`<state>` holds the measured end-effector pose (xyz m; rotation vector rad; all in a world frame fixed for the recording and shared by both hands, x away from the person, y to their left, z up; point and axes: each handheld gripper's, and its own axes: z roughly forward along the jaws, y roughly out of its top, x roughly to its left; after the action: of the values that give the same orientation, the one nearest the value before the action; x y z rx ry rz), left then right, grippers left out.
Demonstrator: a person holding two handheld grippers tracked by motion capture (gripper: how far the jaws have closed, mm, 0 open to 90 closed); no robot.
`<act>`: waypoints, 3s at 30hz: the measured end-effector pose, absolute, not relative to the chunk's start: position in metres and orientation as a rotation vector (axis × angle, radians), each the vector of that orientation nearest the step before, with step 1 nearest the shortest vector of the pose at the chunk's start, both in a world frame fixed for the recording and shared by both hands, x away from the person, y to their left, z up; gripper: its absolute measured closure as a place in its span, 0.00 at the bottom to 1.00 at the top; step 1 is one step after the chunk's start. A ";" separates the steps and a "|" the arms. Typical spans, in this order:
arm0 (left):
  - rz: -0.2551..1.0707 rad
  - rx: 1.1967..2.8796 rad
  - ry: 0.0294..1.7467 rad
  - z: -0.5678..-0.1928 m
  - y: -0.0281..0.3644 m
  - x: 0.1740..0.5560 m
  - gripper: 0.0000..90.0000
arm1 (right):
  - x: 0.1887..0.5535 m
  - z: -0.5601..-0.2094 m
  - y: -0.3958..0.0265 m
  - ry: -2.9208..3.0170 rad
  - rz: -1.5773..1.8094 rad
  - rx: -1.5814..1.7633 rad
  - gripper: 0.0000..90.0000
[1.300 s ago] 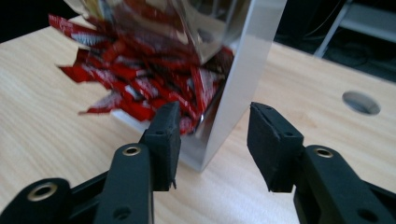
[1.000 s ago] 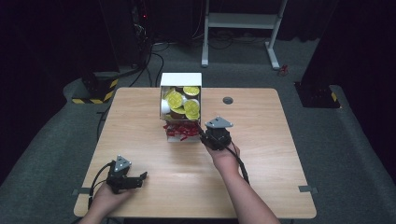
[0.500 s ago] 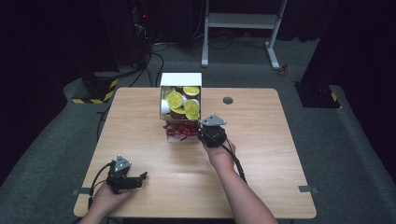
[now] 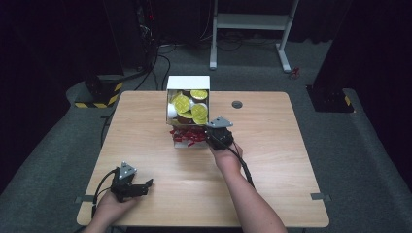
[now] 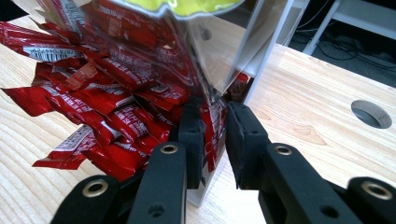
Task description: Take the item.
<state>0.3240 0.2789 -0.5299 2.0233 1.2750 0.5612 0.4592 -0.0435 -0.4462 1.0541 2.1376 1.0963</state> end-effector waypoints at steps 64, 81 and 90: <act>0.565 2.028 1.272 -0.530 0.279 0.323 0.15 | 0.415 -0.437 -0.071 2.109 1.259 1.019 0.96; 0.568 2.020 1.275 -0.530 0.279 0.323 0.15 | 0.401 -0.436 -0.081 2.087 1.311 1.005 0.97; 0.568 2.026 1.274 -0.530 0.279 0.323 0.15 | 0.394 -0.436 -0.088 2.073 1.353 1.000 0.97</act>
<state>0.3232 0.2792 -0.5296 2.0264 1.2737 0.5676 0.3943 -0.0879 -0.4357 0.9996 2.0727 1.3530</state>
